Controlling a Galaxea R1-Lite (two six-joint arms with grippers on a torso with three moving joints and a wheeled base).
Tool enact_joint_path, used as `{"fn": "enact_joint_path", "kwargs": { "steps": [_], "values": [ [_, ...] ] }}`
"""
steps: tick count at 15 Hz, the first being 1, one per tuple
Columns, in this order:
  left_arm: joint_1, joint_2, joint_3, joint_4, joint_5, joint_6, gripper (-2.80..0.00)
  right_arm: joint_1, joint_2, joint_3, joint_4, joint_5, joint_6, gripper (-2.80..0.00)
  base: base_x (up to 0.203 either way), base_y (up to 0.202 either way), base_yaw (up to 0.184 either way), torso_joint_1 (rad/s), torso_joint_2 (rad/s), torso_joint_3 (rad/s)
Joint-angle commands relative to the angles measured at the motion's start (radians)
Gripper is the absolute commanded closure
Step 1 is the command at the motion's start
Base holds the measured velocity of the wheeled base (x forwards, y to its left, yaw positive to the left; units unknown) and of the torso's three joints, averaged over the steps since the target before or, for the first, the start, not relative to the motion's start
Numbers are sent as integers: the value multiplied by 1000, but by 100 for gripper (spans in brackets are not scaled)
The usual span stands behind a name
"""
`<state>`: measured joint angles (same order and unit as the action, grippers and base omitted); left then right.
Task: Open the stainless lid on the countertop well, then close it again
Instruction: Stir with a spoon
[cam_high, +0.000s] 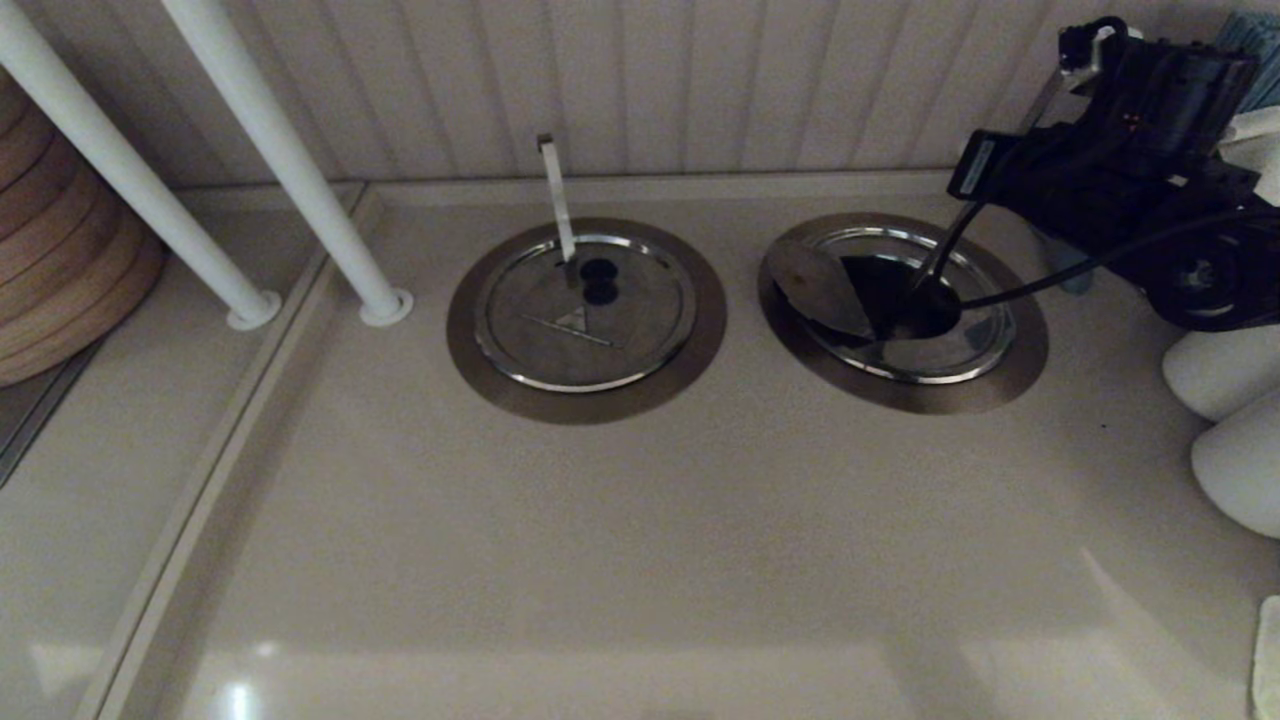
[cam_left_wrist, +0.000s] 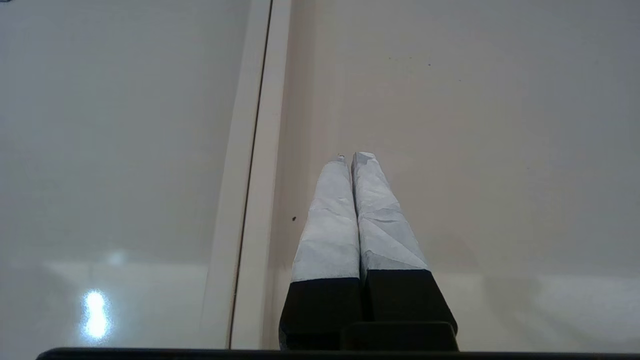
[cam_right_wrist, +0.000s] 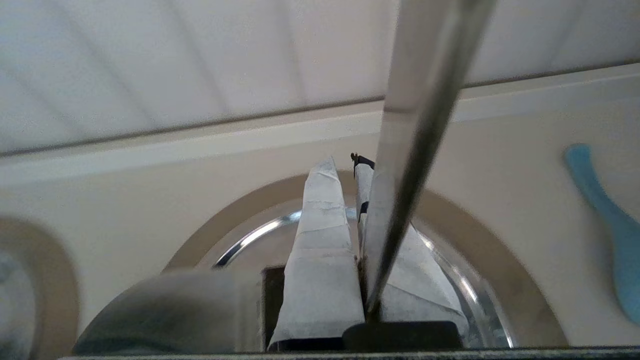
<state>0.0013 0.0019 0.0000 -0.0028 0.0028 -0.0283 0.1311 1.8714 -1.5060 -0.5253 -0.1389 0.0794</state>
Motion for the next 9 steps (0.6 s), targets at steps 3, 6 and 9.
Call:
{"fn": "enact_joint_path", "kwargs": {
  "steps": [3,6,9],
  "values": [
    [0,0,0,0,0,-1,0,33,-84,113,-3,46,-1,0,0,0,0,0,0,0],
    [0,0,0,0,0,-1,0,36,-113,130,9,81,-3,0,0,0,0,0,0,0],
    [0,0,0,0,0,-1,0,34,-121,130,68,81,-43,0,0,0,0,0,0,0]
  ]
}}
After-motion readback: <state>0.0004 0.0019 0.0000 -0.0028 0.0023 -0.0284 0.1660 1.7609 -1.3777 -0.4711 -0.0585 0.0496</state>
